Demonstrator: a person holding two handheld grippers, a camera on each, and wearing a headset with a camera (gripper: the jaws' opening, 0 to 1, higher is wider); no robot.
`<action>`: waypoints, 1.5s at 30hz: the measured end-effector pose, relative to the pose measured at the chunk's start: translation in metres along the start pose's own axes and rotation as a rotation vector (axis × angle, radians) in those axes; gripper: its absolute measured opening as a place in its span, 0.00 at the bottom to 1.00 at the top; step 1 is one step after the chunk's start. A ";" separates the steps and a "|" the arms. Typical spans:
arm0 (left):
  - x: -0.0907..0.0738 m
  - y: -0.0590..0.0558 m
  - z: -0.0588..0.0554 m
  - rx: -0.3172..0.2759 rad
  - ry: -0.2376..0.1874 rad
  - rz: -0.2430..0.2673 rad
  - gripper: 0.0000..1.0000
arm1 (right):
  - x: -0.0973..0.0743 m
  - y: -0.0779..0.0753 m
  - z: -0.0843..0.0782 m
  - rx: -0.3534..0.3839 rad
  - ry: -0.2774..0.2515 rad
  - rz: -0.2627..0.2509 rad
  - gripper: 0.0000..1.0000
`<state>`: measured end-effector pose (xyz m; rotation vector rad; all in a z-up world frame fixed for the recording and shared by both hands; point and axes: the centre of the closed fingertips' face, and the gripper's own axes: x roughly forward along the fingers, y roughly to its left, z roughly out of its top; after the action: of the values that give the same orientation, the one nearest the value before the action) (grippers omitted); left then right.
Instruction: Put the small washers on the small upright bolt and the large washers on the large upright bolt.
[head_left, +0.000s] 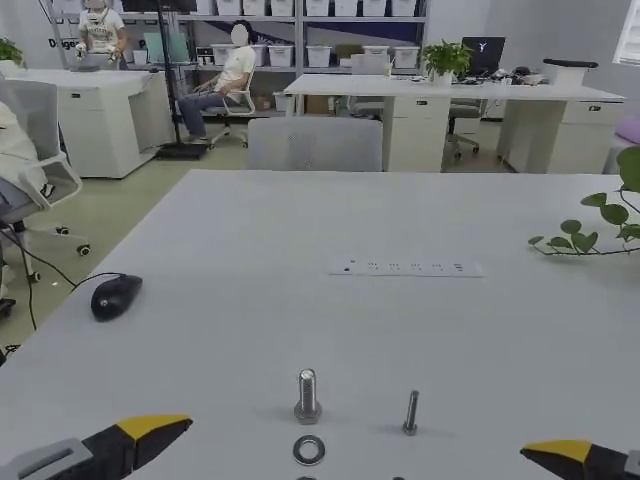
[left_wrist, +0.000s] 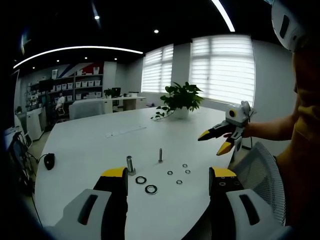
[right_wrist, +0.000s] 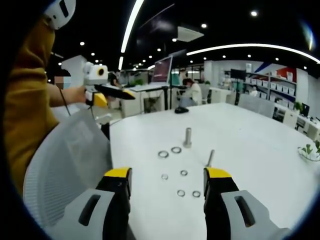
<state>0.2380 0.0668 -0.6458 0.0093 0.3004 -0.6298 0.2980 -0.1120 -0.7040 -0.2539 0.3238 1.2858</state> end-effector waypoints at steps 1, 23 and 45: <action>0.000 0.000 0.000 -0.001 -0.002 0.000 0.65 | 0.000 0.000 -0.001 0.000 0.003 0.001 0.59; 0.001 -0.008 -0.003 -0.008 -0.007 0.004 0.65 | -0.009 0.001 -0.004 -0.008 0.022 -0.008 0.59; 0.004 -0.007 -0.006 -0.018 -0.013 -0.006 0.65 | -0.002 0.002 -0.001 -0.021 0.045 0.020 0.58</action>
<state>0.2353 0.0599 -0.6517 -0.0125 0.2935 -0.6327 0.2958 -0.1133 -0.7042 -0.2981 0.3521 1.3054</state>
